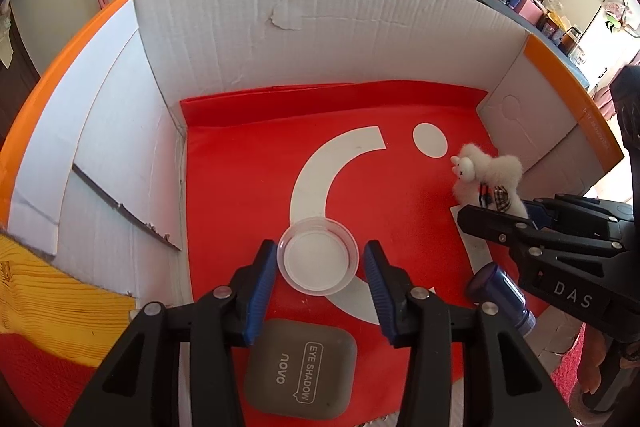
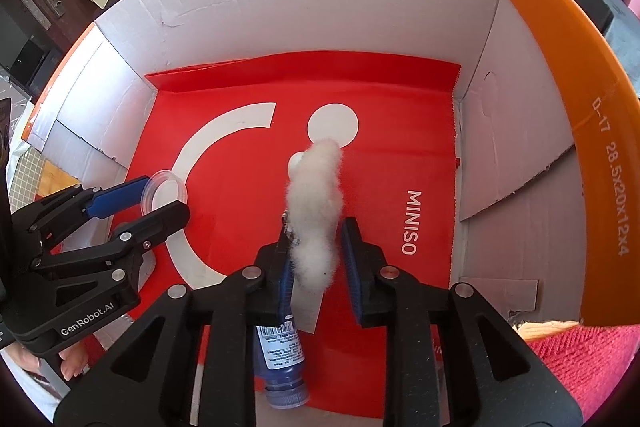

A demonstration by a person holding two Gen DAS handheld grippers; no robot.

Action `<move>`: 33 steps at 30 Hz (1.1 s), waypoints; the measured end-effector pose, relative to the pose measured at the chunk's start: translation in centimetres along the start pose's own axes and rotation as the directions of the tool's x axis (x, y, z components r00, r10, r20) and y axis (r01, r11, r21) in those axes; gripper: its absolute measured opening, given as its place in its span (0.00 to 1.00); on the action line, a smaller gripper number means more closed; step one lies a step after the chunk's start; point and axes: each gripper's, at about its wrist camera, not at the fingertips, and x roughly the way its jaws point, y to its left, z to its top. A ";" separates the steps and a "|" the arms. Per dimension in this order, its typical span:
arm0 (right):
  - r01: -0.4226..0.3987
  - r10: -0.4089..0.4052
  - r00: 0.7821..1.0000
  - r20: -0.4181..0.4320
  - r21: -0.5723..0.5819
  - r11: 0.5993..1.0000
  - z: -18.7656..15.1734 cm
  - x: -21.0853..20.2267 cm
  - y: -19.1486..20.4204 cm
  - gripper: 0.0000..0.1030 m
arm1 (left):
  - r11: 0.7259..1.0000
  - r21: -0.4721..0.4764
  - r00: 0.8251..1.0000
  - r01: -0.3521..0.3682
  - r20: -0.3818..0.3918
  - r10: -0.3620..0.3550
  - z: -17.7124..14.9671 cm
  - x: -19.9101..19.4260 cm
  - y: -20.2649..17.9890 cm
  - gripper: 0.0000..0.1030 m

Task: Organize objects
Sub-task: 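Release clear lid and white star plush onto the red sheet, withdraw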

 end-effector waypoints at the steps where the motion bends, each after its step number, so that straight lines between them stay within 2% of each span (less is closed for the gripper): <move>1: 0.000 0.000 1.000 0.000 0.000 1.000 0.0 -0.1 0.0 0.22 | 1.000 0.000 1.000 0.001 0.000 -0.001 0.0 0.0 0.0 0.46; 15: -0.007 0.007 1.000 0.003 -0.003 1.000 -0.1 -0.1 0.5 0.23 | 1.000 -0.001 1.000 0.006 0.007 -0.006 -0.1 -0.6 -0.1 0.46; 19: 0.002 -0.002 1.000 0.012 -0.011 1.000 0.0 -0.4 0.5 0.24 | 1.000 0.008 1.000 0.004 0.021 -0.004 -0.3 -0.9 -0.3 0.51; 22: 0.009 -0.009 1.000 0.017 -0.014 1.000 0.1 -0.1 1.2 0.33 | 1.000 0.016 1.000 -0.003 0.027 0.003 -0.3 -1.0 -0.5 0.51; 23: 0.011 -0.011 1.000 0.024 -0.017 1.000 0.1 -0.1 1.3 0.48 | 1.000 0.015 1.000 -0.002 0.028 0.002 -0.3 -0.9 -0.5 0.51; 24: 0.017 -0.016 0.999 0.033 -0.024 1.000 0.1 -0.2 1.4 0.57 | 1.000 0.014 1.000 -0.001 0.029 0.000 -0.3 -0.9 -0.4 0.51; 33: 0.029 -0.028 0.999 0.032 -0.030 0.999 0.3 0.2 2.3 0.57 | 1.000 0.003 1.000 -0.001 0.030 0.001 -0.4 -0.9 -0.1 0.51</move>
